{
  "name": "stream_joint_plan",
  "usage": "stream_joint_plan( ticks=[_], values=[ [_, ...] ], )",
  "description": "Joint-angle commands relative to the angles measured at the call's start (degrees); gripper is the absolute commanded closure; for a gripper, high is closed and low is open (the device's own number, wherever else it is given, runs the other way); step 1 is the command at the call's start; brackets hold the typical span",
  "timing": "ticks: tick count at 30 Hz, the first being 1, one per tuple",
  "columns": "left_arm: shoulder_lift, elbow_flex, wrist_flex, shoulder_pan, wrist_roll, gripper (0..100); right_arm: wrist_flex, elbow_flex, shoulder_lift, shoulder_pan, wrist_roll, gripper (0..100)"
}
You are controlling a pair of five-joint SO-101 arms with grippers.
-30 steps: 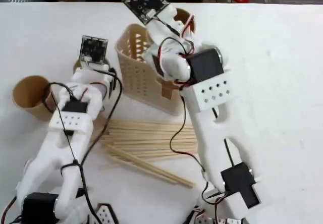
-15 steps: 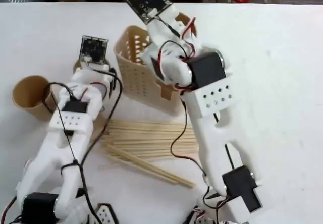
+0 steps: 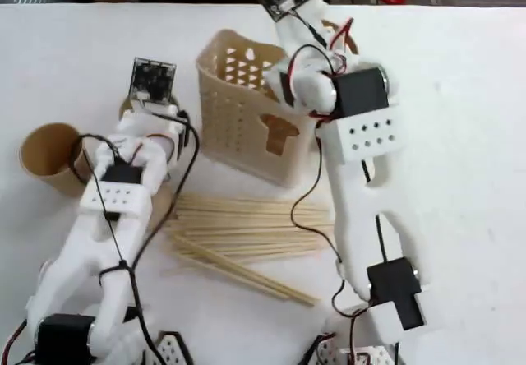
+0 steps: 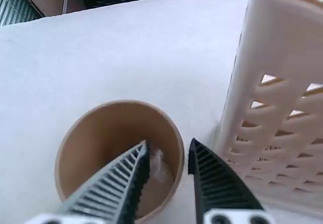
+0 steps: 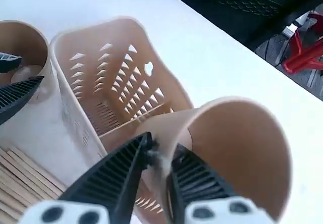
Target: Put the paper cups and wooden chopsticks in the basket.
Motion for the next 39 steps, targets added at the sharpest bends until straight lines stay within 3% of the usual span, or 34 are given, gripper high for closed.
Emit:
stream_joint_plan(
  ticks=[1,14,25,33,36,39],
  values=[
    [-0.5,-0.6,-1.7,-0.1,-0.6,85,0.9,-2.0,-0.7,0.2,0.9,98.1],
    [-0.5,-0.4,-1.7,-0.2,-0.6,85,9.3,-1.8,-0.5,-6.0,1.3,97.0],
    [-0.5,-0.4,-1.7,-0.3,-0.6,85,9.3,-2.1,-3.6,-5.8,1.3,70.7],
    [-0.5,-0.4,-1.7,-0.3,-0.6,85,11.4,1.5,-12.6,-2.9,0.8,76.2],
    [-0.5,-0.4,-1.7,-0.3,-0.6,85,9.5,11.4,-15.5,1.9,0.8,77.3],
    [-0.5,-0.5,-1.7,-0.3,-0.6,85,0.3,26.8,-17.8,6.8,0.8,78.4]
  ],
)
